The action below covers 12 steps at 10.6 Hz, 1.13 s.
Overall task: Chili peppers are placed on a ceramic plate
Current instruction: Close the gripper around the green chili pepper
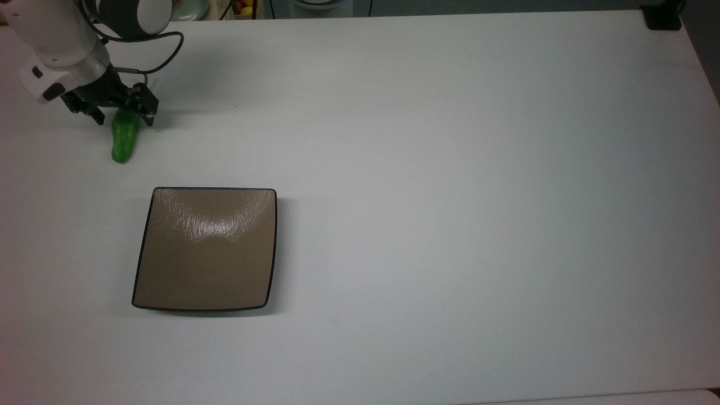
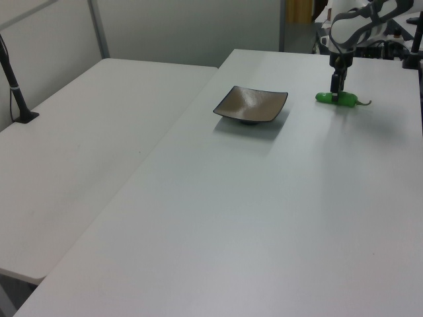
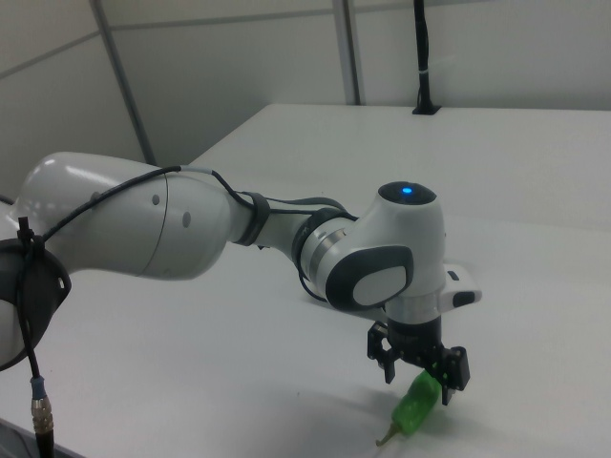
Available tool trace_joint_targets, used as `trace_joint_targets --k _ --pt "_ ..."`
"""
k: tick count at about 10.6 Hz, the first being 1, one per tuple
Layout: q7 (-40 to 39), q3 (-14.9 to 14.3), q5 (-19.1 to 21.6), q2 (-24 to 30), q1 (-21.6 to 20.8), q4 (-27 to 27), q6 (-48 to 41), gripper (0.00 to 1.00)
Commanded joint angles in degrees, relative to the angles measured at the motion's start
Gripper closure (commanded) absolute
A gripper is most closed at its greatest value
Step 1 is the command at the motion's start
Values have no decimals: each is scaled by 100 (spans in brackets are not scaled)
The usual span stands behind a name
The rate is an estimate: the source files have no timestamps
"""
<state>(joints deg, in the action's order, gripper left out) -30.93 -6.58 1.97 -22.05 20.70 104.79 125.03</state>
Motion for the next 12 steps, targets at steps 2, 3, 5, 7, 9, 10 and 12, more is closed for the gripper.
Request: trace_joint_targets --k 2,3,5,7,9,10,12 --pt "87 -19 32 43 -66 235 285 1" --pt "61 -19 32 43 -66 235 277 8" --pt "26 -19 32 43 -66 244 277 19" --pt "26 -19 -29 43 -66 270 277 25" --pt "26 -19 -100 43 -66 270 277 35" --pt "17 -19 -100 43 -66 270 277 43" --pt "-27 -19 -126 43 -66 270 268 65"
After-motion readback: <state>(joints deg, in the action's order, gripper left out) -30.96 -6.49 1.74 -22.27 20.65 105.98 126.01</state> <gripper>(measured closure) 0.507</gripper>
